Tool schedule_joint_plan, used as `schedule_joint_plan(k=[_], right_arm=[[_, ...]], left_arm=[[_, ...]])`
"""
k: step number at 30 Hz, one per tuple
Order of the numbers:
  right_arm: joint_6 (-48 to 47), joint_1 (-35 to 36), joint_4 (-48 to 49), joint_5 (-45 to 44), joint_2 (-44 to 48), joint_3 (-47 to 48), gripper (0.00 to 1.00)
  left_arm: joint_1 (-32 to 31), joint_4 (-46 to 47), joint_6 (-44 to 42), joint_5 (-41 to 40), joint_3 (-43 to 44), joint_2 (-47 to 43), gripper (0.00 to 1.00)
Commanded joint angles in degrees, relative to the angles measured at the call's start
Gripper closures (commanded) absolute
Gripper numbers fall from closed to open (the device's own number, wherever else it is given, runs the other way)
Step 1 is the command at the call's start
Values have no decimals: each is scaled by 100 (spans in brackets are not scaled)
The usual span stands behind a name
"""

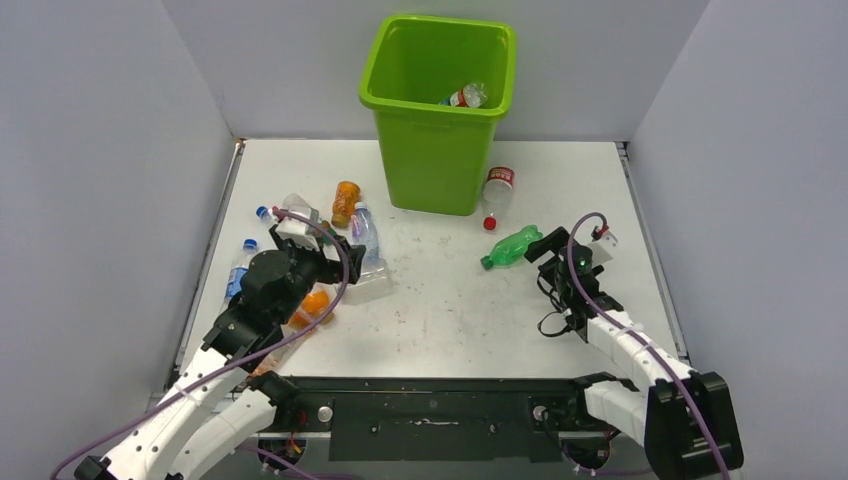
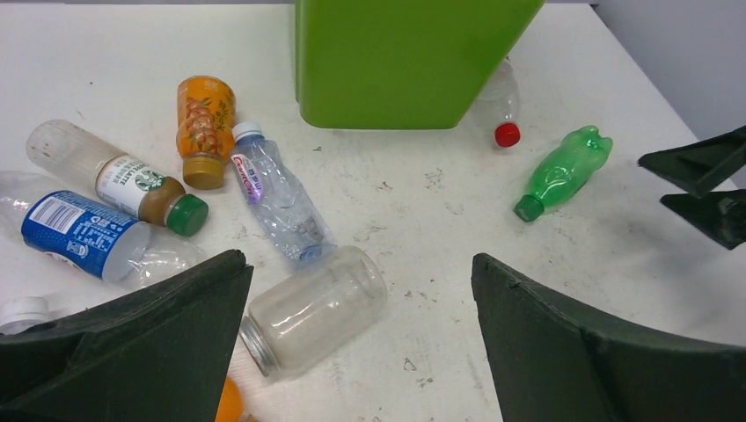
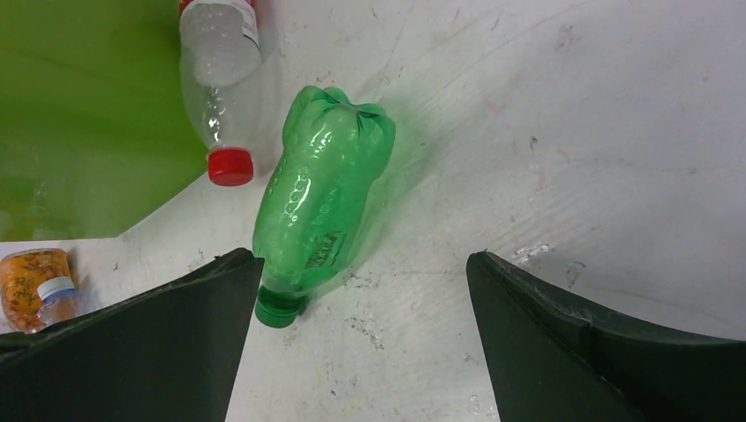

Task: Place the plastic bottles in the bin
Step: Pick up the plastic bottle at the center of the board.

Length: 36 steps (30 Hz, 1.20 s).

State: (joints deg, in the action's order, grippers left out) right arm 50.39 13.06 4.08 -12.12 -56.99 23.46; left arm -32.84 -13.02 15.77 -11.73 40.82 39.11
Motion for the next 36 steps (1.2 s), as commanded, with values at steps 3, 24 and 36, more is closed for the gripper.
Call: schedule_joint_plan(k=[3, 24, 36], right_arm=[[426, -95, 1436, 397, -962, 163, 10], [681, -151, 2419, 201, -3372, 896, 9], [903, -161, 2985, 740, -3809, 803, 37]], left_arm=[[32, 402, 260, 122, -161, -434, 4], [-7, 282, 186, 111, -109, -562, 4], [-221, 261, -30, -109, -127, -656, 4]])
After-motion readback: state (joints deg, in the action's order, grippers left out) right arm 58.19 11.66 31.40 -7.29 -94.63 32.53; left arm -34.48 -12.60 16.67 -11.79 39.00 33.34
